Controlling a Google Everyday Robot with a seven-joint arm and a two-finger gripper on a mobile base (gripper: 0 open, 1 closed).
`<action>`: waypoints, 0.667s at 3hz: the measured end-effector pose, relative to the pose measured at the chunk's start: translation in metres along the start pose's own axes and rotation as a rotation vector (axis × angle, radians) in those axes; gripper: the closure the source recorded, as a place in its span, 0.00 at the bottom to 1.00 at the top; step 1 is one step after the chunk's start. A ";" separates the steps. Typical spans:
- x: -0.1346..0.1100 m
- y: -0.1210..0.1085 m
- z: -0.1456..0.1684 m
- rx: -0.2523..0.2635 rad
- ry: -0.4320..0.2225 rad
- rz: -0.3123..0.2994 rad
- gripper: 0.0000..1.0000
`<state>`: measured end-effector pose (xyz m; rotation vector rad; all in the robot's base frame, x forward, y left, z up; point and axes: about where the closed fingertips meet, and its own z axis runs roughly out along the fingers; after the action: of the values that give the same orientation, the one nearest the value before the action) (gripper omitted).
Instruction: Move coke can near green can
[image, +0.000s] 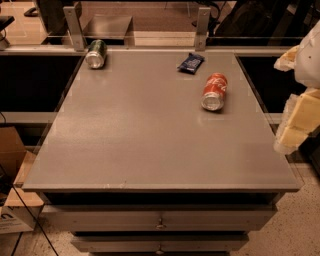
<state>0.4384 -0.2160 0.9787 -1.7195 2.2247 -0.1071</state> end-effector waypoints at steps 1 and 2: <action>0.000 0.000 0.000 0.000 0.000 0.000 0.00; -0.004 -0.005 0.005 0.012 -0.046 0.022 0.00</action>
Offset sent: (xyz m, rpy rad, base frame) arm 0.0186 0.0075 -0.0115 0.1256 -0.0360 -0.0294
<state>0.4451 -0.2126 0.9763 -1.6740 2.2045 -0.0748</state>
